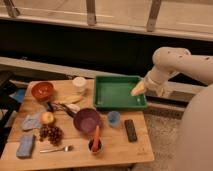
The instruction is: Place banana in table surface
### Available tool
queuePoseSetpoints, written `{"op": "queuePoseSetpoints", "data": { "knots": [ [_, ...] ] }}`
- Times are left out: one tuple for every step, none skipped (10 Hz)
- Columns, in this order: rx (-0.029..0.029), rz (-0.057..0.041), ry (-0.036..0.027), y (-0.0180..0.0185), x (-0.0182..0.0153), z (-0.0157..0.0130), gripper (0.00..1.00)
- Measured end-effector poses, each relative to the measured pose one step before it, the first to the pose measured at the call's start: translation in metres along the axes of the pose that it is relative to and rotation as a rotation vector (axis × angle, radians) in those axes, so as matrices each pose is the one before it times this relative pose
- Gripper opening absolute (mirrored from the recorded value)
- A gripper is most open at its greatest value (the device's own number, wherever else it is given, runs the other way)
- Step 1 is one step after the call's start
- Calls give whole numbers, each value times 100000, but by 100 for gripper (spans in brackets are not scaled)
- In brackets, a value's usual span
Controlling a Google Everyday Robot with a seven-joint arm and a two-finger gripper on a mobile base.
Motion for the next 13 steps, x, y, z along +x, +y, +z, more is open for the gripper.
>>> {"op": "queuePoseSetpoints", "data": {
  "knots": [
    [0,0,0,-1,-1,1,80],
    [-2,-3,8,2,2,3,80],
    [3,0,-3,-2,-1,0,80],
    [-1,2,5,0,2,2,80],
    [0,1,-8,-2,-1,-3,80],
    [0,-3,5,2,0,2,80],
    [0,-45,-17,-3,-1,-9,80],
    [-54,-527,-195,50,-9,-113,80],
    [1625,-2598,-44,83,191,-207,80],
    [881,-5091,117,767,-46,-7,80],
    [575,-6892,177,1181,-335,134,80],
    [213,-7703,442,1680,-615,223,80],
    [-389,-8168,601,2343,-1107,326,80]
  ]
}}
